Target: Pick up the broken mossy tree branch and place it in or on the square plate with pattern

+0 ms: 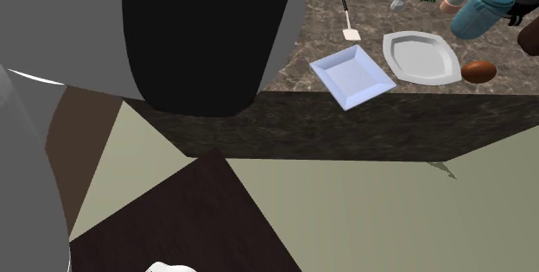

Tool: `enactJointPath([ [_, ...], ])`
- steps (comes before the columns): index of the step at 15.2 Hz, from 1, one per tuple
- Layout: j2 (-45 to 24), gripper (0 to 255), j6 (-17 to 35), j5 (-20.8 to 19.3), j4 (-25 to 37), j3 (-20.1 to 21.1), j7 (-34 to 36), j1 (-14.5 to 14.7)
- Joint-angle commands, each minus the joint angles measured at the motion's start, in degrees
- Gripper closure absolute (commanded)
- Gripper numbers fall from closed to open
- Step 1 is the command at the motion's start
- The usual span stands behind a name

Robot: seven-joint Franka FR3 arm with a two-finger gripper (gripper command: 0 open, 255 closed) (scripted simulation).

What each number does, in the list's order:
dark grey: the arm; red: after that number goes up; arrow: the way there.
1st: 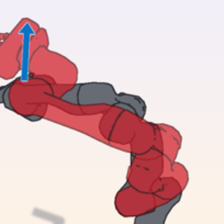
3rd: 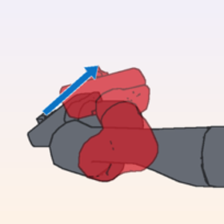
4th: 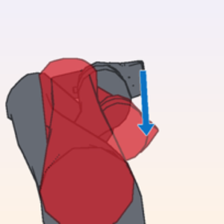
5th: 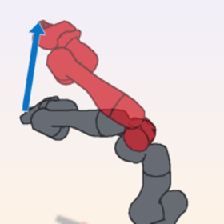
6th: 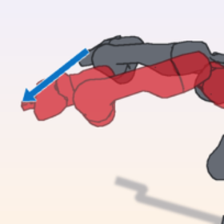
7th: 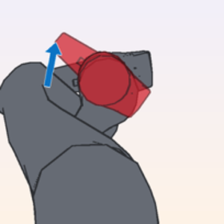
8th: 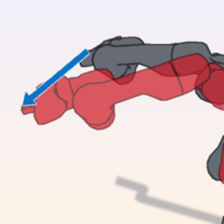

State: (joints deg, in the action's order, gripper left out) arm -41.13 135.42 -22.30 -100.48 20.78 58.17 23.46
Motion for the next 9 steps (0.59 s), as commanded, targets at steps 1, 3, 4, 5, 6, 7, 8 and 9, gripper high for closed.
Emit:
enactJointPath([
  [1, 1.01, 255, -1.00, 0.46, -0.02, 0.41, -0.26, -0.22],
  [3, 2.13, 255, -1.92, 0.93, -0.20, 0.83, -0.56, -0.51],
  [4, 2.68, 255, -2.38, 1.17, -0.27, 1.03, -0.71, -0.65],
  [5, 3.23, 255, -2.85, 1.41, -0.33, 1.23, -0.86, -0.80],
  [6, 3.77, 255, -3.33, 1.65, -0.37, 1.43, -1.02, -0.94],
  [7, 4.30, 255, -3.81, 1.89, -0.40, 1.63, -1.17, -1.07],
  [8, 4.39, 255, -3.90, 1.94, -0.41, 1.66, -1.20, -1.10],
  [9, 4.13, 255, -4.07, 2.00, 0.11, 1.44, -2.41, -1.96],
])
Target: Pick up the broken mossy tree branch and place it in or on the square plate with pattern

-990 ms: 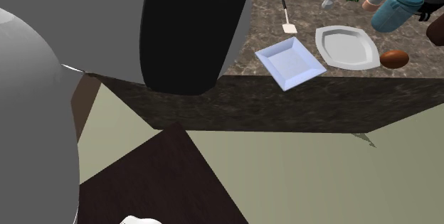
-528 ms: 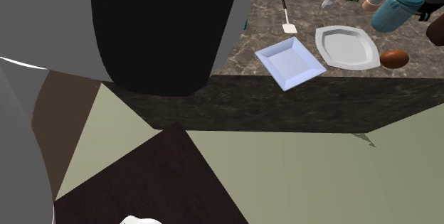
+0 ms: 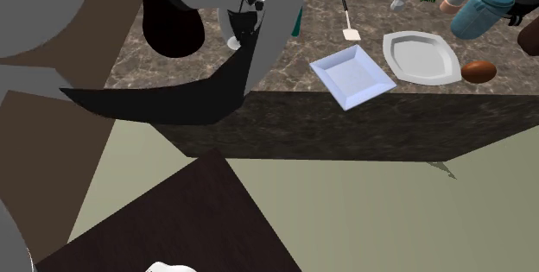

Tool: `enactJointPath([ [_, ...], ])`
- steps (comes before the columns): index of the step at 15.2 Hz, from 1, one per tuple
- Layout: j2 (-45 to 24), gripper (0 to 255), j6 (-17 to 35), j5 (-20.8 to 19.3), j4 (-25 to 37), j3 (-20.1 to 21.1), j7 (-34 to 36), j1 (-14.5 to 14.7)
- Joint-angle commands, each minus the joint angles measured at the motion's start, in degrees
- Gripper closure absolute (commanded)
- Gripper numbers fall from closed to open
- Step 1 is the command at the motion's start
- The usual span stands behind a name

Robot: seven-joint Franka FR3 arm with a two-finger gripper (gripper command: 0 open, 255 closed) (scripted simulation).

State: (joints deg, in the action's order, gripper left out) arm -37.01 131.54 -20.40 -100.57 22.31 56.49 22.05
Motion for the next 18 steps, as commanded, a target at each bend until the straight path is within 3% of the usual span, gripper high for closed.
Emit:
enactJointPath([
  [1, -0.30, 255, -0.37, 0.15, 0.79, -0.31, -1.93, -1.39],
  [10, -5.00, 255, -3.61, 0.62, 9.52, -2.36, -12.64, -8.12],
  [18, -12.66, 255, -9.30, 1.08, 23.66, -4.11, -21.99, -12.45],
])
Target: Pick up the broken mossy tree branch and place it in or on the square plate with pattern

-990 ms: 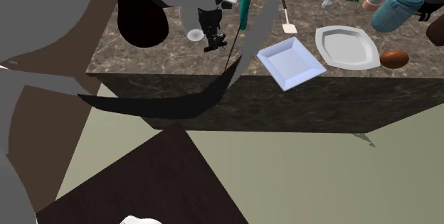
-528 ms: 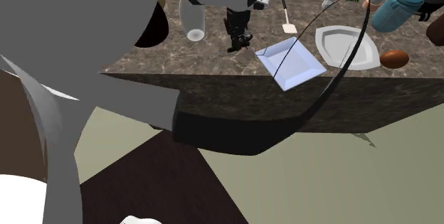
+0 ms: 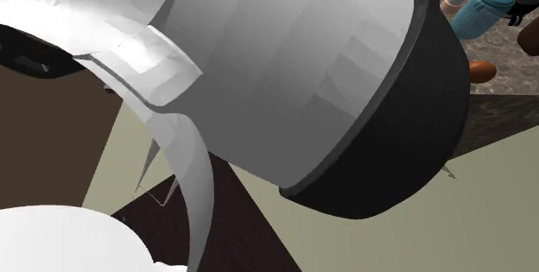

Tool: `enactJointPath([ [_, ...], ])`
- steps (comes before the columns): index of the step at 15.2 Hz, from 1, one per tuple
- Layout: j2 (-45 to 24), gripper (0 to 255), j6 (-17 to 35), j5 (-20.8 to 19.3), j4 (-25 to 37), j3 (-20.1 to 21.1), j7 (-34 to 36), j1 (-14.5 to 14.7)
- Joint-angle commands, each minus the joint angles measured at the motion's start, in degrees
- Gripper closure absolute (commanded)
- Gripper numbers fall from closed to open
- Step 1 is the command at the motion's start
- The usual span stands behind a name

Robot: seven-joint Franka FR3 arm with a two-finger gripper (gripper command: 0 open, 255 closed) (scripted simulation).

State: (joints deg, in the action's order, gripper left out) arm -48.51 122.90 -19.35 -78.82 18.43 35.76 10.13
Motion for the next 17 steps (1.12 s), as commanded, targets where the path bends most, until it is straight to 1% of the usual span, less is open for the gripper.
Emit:
enactJointPath([
  [1, -2.43, 255, -1.64, 0.10, 4.29, -0.45, -2.45, -0.94],
  [5, -8.75, 255, -6.56, 0.43, 16.09, -1.33, -7.32, -2.05],
  [7, -13.13, 255, -10.02, 0.66, 24.31, -1.81, -9.98, -2.16],
  [8, -16.21, 255, -12.49, 0.82, 30.12, -2.11, -11.57, -1.98],
  [17, -20.94, 255, -9.42, 0.38, 31.84, -2.69, -11.48, -1.53],
])
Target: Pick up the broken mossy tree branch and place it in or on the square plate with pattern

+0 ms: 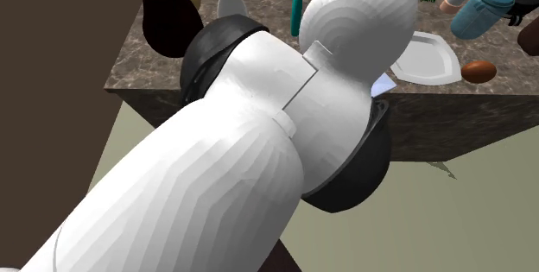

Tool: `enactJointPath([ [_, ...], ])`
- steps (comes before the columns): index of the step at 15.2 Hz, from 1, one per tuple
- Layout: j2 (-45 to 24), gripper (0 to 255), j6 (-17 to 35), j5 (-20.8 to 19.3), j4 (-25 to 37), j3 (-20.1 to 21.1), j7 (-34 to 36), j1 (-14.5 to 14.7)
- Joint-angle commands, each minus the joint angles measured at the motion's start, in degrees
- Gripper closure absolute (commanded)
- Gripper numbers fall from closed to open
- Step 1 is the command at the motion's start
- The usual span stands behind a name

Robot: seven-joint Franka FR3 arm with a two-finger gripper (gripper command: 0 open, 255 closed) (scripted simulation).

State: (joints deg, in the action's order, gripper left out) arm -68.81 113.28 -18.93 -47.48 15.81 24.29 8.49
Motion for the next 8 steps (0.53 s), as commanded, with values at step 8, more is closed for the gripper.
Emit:
enactJointPath([
  [8, -3.40, 255, 1.11, -0.17, 2.43, -0.35, -0.12, 0.49],
])
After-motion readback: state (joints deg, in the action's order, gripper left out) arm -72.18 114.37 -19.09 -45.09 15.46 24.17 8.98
